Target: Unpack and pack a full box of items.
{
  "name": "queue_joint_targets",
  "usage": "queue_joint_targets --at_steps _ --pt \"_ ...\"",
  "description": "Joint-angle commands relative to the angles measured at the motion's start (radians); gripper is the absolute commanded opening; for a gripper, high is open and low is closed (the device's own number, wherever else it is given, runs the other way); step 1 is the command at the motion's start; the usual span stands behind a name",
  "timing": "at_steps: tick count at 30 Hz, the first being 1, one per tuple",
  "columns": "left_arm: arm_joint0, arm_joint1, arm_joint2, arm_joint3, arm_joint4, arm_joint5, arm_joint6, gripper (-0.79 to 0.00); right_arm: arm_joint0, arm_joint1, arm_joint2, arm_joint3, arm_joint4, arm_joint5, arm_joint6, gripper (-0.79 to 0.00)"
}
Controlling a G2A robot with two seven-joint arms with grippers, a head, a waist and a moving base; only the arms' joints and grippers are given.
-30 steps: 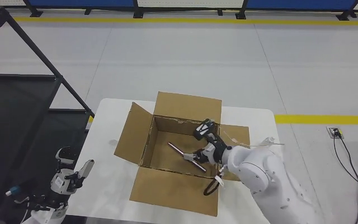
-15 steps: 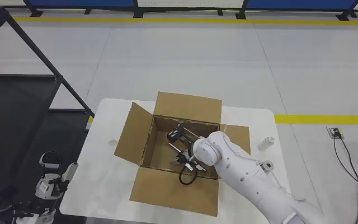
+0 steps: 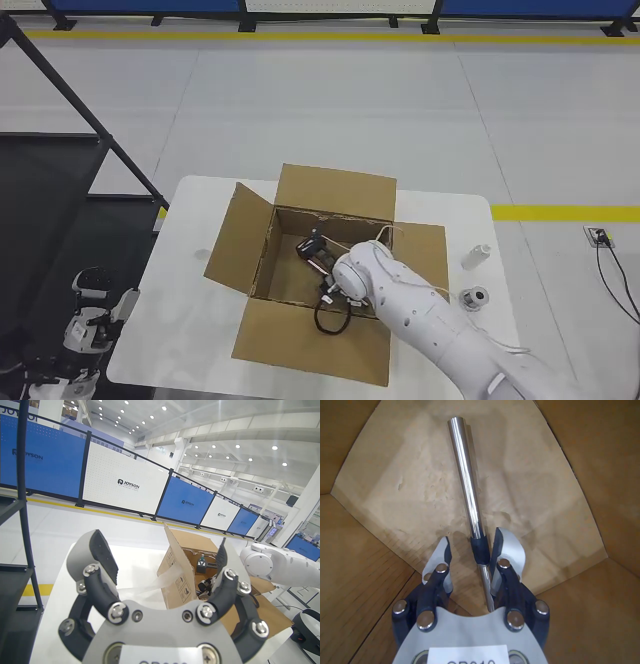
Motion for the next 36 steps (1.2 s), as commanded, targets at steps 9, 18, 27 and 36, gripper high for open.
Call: queue_joint_targets --at_steps 9,18,27,36 --pt "0.000 0.000 0.000 0.000 0.000 0.000 0.000 0.000 0.004 -0.032 -0.012 0.037 -0.041 0.021 0.031 -0.585" --pt "0.000 0.000 0.000 0.000 0.000 0.000 0.000 0.000 0.006 -0.058 -0.010 0.081 -0.056 0.015 0.040 -0.659" --pt "0.000 0.000 0.000 0.000 0.000 0.000 0.000 0.000 0.014 -0.063 0.040 0.086 -0.035 -0.007 0.001 -0.785" --pt "0.000 0.000 0.000 0.000 0.000 0.000 0.000 0.000 -0.089 0.046 0.248 -0.256 -0.079 -0.030 0.028 -0.785"
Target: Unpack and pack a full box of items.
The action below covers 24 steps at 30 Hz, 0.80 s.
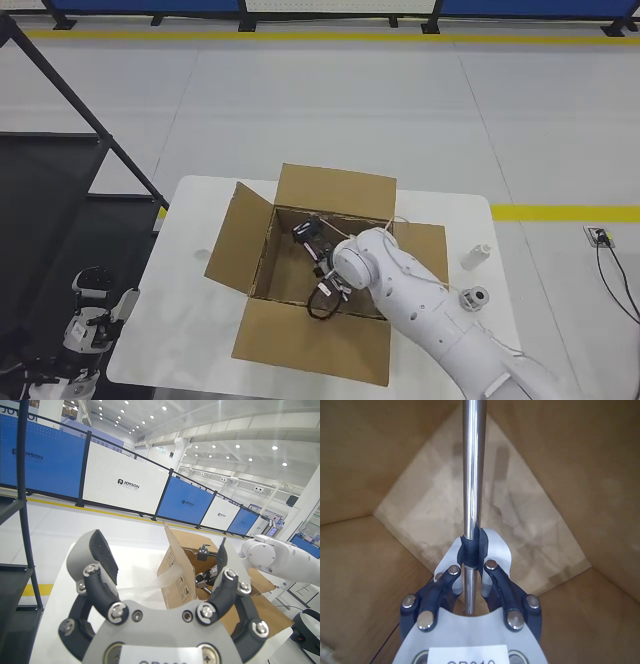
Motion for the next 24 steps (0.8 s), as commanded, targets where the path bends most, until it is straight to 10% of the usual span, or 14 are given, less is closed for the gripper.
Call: queue_joint_targets --at_steps 1,13,24 --pt "0.000 0.000 0.000 0.000 0.000 0.000 0.000 0.000 -0.062 0.038 0.076 -0.151 -0.036 0.007 0.027 -0.785" --pt "0.000 0.000 0.000 0.000 0.000 0.000 0.000 0.000 -0.622 0.194 0.609 -1.009 -0.238 0.012 0.187 -0.785" --pt "0.000 0.000 0.000 0.000 0.000 0.000 0.000 0.000 -0.782 0.213 0.760 -0.977 -0.291 0.117 0.206 -0.785"
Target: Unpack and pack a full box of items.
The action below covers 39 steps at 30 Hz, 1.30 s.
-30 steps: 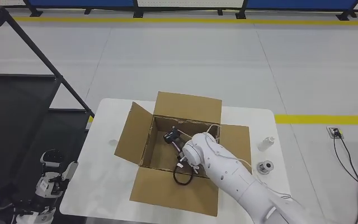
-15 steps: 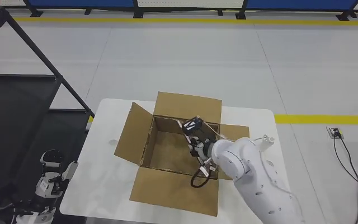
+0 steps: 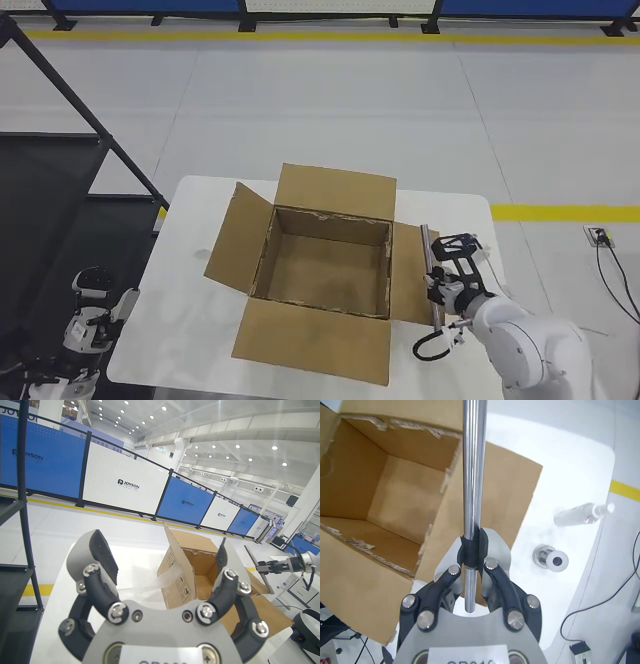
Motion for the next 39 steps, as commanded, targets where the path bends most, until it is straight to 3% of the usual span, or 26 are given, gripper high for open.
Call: queue_joint_targets --at_steps 1,17,27,39 --pt "0.000 0.000 0.000 0.000 0.000 0.000 0.000 0.000 0.012 -0.001 -0.020 0.052 0.000 0.009 -0.005 -0.785" --pt "0.000 0.000 0.000 0.000 0.000 0.000 0.000 0.000 0.097 -0.003 -0.042 0.316 0.014 0.103 -0.025 -0.785" --pt "0.000 0.000 0.000 0.000 0.000 0.000 0.000 0.000 0.176 -0.005 -0.071 0.454 -0.065 0.173 -0.018 -0.785" --pt "0.000 0.000 0.000 0.000 0.000 0.000 0.000 0.000 0.243 -0.010 -0.091 0.578 -0.032 0.152 -0.035 -0.785"
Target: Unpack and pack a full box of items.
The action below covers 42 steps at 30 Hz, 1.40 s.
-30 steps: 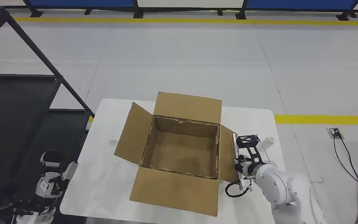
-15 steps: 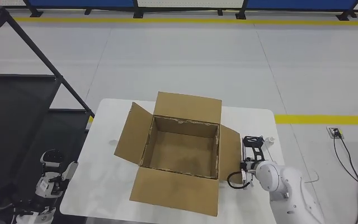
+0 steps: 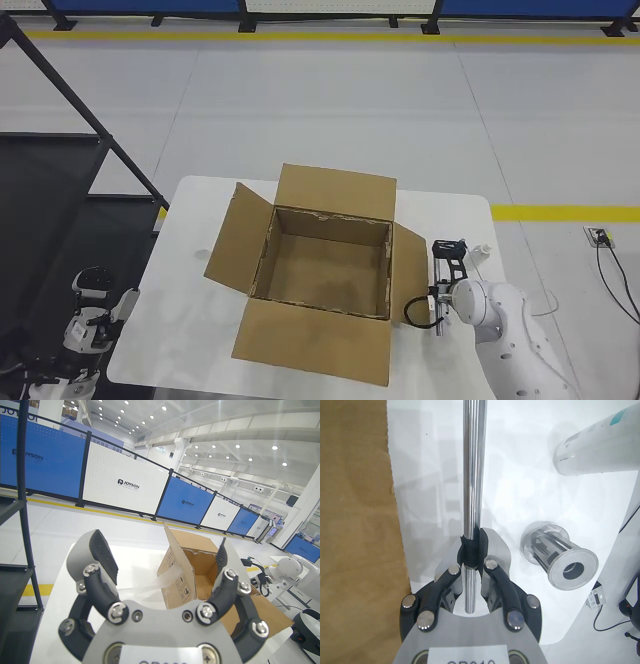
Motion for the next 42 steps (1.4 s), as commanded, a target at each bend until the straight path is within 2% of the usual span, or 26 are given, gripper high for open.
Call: queue_joint_targets --at_steps 1,7,8,10,12,15,22,29,37,42 --pt "0.000 0.000 0.000 0.000 0.000 0.000 0.000 0.000 0.006 0.000 0.002 0.020 0.007 -0.004 -0.009 -0.785" --pt "0.000 0.000 0.000 0.000 0.000 0.000 0.000 0.000 0.021 0.001 0.013 0.072 0.041 -0.023 -0.035 -0.782" --pt "0.000 0.000 0.000 0.000 0.000 0.000 0.000 0.000 0.022 0.001 0.014 0.078 0.046 -0.026 -0.037 -0.736" --pt "0.000 0.000 0.000 0.000 0.000 0.000 0.000 0.000 0.023 0.002 0.018 0.088 0.055 -0.031 -0.043 -0.730" --pt "0.000 0.000 0.000 0.000 0.000 0.000 0.000 0.000 0.024 0.003 0.020 0.096 0.061 -0.034 -0.047 -0.690" --pt "0.000 0.000 0.000 0.000 0.000 0.000 0.000 0.000 0.027 0.004 0.022 0.109 0.069 -0.040 -0.051 -0.591" --pt "0.000 0.000 0.000 0.000 0.000 0.000 0.000 0.000 0.022 0.007 0.032 0.106 0.084 -0.043 -0.065 -0.483" --pt "0.000 0.000 0.000 0.000 0.000 0.000 0.000 0.000 -0.031 0.017 0.088 -0.022 0.093 -0.011 -0.100 -0.480" --pt "0.000 0.000 0.000 0.000 0.000 0.000 0.000 0.000 -0.108 0.027 0.162 -0.201 0.126 0.026 -0.104 -0.437" --pt "0.000 0.000 0.000 0.000 0.000 0.000 0.000 0.000 -0.120 0.023 0.193 -0.259 0.171 0.130 -0.183 -0.397"
